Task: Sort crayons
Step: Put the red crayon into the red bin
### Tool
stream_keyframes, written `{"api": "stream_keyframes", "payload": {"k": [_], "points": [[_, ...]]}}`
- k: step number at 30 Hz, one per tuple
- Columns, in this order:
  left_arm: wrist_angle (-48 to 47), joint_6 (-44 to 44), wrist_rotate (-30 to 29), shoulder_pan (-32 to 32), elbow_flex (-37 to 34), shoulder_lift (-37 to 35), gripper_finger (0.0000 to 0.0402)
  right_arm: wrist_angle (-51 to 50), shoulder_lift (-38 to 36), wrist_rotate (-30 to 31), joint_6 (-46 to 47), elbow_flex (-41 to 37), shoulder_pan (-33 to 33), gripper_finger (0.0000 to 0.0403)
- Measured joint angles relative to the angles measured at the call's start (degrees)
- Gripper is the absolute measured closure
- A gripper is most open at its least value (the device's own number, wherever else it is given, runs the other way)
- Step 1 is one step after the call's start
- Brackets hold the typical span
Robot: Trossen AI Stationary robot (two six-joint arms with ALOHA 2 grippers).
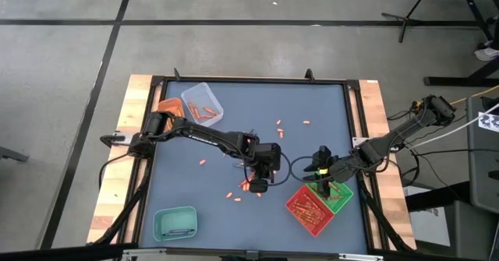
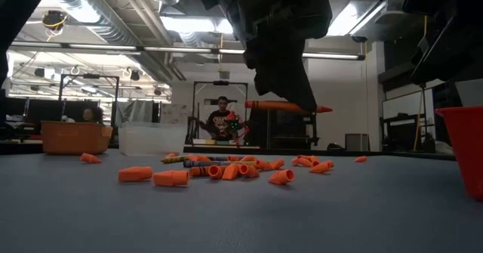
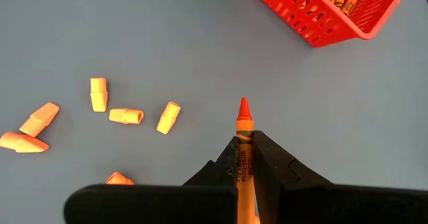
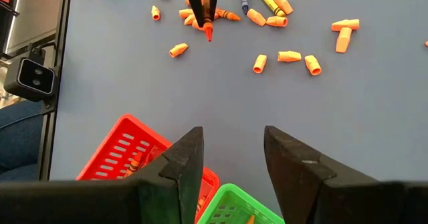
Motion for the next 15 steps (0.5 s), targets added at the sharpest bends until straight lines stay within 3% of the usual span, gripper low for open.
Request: {"api": "stream_keyframes", "payload": {"k": [15], "points": [[2.64,0.00,0.00,0.00,0.00,0.00,0.0395,0.00,0.00,0.09,0.00,0.00,-0.02,0.0248]]}}
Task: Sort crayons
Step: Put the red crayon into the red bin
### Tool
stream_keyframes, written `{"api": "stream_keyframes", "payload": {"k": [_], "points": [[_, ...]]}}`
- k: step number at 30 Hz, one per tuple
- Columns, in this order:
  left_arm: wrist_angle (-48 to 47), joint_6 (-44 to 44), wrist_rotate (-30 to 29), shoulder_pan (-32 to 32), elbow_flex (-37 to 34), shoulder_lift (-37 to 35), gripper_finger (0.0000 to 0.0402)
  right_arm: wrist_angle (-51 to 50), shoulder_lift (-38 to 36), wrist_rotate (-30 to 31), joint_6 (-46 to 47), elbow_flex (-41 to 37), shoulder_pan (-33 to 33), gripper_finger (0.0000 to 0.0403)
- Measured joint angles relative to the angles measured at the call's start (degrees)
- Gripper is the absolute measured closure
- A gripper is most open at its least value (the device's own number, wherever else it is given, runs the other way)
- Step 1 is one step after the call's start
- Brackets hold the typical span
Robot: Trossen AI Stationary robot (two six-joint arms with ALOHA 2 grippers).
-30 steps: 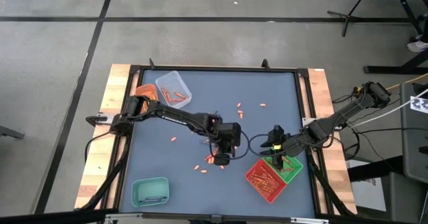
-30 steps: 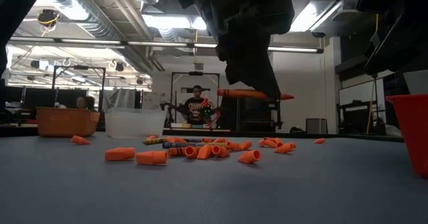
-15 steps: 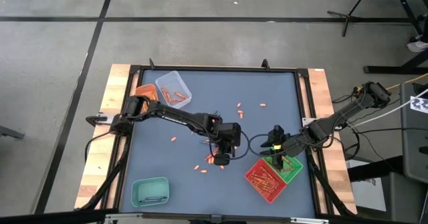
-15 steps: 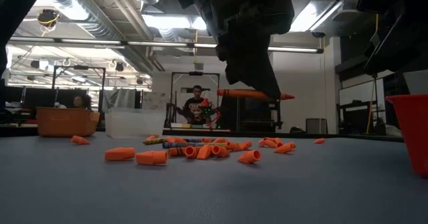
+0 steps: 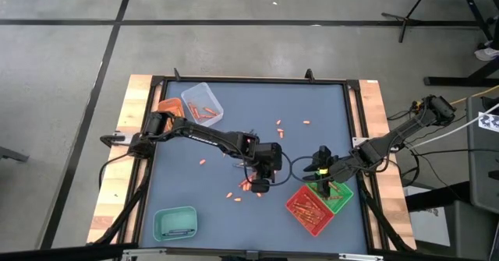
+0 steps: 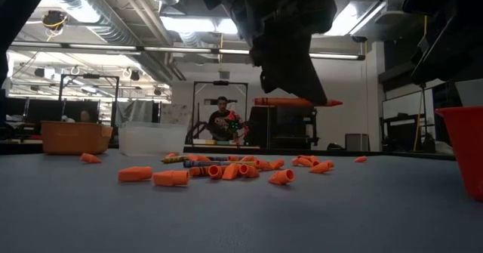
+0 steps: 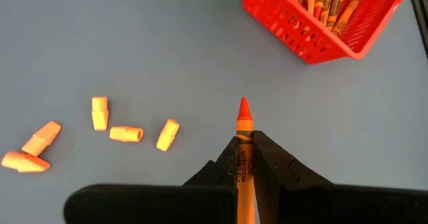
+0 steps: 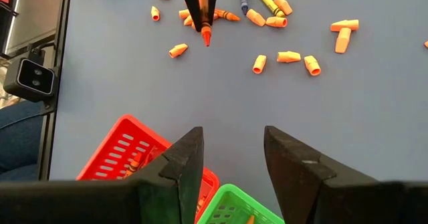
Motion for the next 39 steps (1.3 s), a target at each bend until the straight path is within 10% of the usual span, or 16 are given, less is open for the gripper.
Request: {"api": "stream_keyframes", "payload": {"k": [39], "points": [[42.77,0.00,-7.89,0.00,0.00,0.00,0.0395,10.06,-2.69,8.03,-27.20,0.00,0.04,0.0249]]}}
